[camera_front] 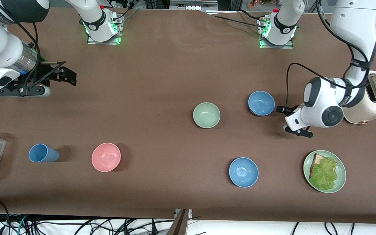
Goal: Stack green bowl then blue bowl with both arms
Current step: 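Lower the left gripper to the light blue bowl rim and grasp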
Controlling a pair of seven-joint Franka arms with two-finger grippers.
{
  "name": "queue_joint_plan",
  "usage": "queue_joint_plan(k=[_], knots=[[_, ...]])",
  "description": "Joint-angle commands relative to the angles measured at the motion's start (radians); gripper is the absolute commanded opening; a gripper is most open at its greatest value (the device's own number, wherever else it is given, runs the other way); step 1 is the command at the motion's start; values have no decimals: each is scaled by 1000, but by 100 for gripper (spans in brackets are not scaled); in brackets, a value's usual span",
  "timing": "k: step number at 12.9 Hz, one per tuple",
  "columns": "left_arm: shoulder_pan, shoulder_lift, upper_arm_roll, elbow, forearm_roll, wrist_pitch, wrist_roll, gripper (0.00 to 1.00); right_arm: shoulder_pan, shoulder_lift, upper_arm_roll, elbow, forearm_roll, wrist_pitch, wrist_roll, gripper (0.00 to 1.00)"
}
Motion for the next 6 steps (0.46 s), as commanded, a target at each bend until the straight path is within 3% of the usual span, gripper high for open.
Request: queue_joint_plan(k=[1, 6], knots=[[1, -60, -6, -110, -26, 98, 26, 100, 3, -44, -4, -5, -12, -37, -18, 99], [1, -61, -6, -157, -26, 187, 56, 100, 1, 3, -4, 13, -9, -14, -27, 99]])
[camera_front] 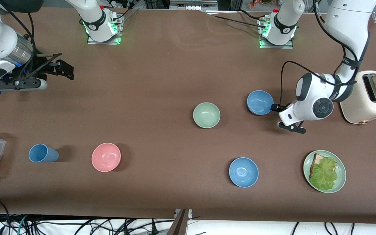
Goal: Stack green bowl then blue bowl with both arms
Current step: 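Lower the left gripper to the light blue bowl rim and grasp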
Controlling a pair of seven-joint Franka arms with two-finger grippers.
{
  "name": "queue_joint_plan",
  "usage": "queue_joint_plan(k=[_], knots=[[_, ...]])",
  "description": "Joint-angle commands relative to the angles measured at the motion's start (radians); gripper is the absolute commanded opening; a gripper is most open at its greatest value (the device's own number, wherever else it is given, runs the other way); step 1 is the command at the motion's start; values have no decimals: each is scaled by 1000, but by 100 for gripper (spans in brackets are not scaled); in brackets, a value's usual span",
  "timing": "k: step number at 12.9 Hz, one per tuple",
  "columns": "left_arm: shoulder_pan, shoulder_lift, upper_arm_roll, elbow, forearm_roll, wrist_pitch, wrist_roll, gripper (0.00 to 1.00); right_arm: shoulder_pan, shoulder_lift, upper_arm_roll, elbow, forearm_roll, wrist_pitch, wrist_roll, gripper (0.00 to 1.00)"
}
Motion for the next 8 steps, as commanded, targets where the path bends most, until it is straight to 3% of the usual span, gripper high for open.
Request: queue_joint_plan(k=[1, 5, 8], knots=[[4, -37, 0, -47, -25, 36, 38, 100, 0, 24, -4, 13, -7, 0, -17, 99], [19, -83, 0, -46, -44, 6, 84, 100, -3, 22, -10, 11, -10, -26, -17, 99], [22, -111, -2, -47, -126, -74, 95, 100, -3, 19, -12, 13, -3, -24, -17, 99]])
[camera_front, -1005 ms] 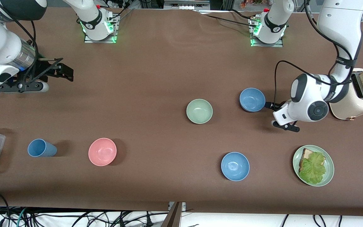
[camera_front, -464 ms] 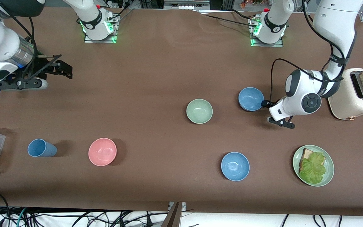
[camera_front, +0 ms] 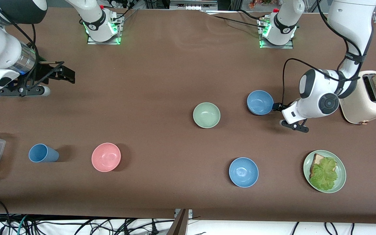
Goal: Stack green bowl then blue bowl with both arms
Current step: 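Lower the left gripper to the light blue bowl rim and grasp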
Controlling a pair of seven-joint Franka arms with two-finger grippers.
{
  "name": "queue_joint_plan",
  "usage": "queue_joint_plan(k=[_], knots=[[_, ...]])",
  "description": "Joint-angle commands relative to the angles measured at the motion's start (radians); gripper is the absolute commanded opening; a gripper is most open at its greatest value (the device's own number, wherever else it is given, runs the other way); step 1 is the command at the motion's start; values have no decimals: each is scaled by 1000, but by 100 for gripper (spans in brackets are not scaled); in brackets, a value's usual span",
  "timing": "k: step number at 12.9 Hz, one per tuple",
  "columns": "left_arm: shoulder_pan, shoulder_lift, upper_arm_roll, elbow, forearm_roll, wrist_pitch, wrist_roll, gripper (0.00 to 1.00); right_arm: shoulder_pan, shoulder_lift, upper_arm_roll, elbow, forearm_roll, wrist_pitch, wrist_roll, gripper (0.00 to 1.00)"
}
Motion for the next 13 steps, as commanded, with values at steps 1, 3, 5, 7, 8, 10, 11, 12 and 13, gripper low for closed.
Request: queue_joint_plan(k=[1, 3, 5, 7, 8, 10, 11, 12, 13], knots=[[3, -70, -8, -34, -80, -70, 39, 100, -2, -6, -1, 13, -1, -19, -14, 99], [6, -61, -38, -62, -129, -61, 39, 100, -2, -8, -1, 13, -1, -21, -16, 99], [4, -59, -38, -109, -137, 4, 39, 99, -2, -8, -1, 13, -1, -16, -37, 99], [-3, -58, -39, -160, -137, 93, 41, 76, -2, -6, -1, 13, 1, -12, -45, 99], [-5, -56, -45, -171, -137, 121, 44, 43, -2, -9, -1, 13, 1, -9, -40, 99], [9, -47, -45, -168, -137, 128, 117, 8, -2, -12, -3, 13, 2, 2, -36, 99], [9, -33, -45, -168, -140, 129, 117, 0, -2, -19, -12, 13, 2, 4, -36, 99], [10, -26, -45, -166, -142, 129, 119, 0, -2, -23, -24, 13, 2, 4, -40, 99], [10, -25, -47, -166, -142, 129, 119, 0, -2, -25, -33, 13, -1, -1, -46, 99]])
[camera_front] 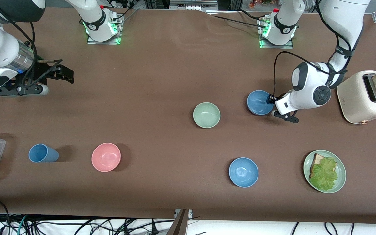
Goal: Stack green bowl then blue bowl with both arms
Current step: 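Lower the left gripper to the light blue bowl rim and grasp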
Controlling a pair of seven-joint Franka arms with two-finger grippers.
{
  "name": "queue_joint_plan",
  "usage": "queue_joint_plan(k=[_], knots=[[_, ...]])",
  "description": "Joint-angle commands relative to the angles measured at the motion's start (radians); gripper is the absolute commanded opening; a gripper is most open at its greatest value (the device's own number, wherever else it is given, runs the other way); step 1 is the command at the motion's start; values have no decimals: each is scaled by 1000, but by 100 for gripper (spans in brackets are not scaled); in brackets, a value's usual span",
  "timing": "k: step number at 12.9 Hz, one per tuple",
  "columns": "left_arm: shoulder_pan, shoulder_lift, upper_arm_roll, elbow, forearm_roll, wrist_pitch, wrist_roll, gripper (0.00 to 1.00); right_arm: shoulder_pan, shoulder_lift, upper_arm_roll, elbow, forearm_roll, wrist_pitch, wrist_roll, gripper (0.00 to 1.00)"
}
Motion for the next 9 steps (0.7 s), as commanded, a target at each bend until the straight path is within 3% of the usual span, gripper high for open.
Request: queue_joint_plan(k=[1, 6, 9], knots=[[7, -1, -4, -7, -34, 18, 43, 0, -2, -27, -33, 3, -7, -12, -42, 99], [7, -19, -4, 22, -36, -8, 28, 0, -2, -28, -47, 9, -13, -1, -57, 99], [-13, -19, -32, 135, -155, -172, -50, 0, 1, -19, -45, 14, -12, -1, -57, 99]])
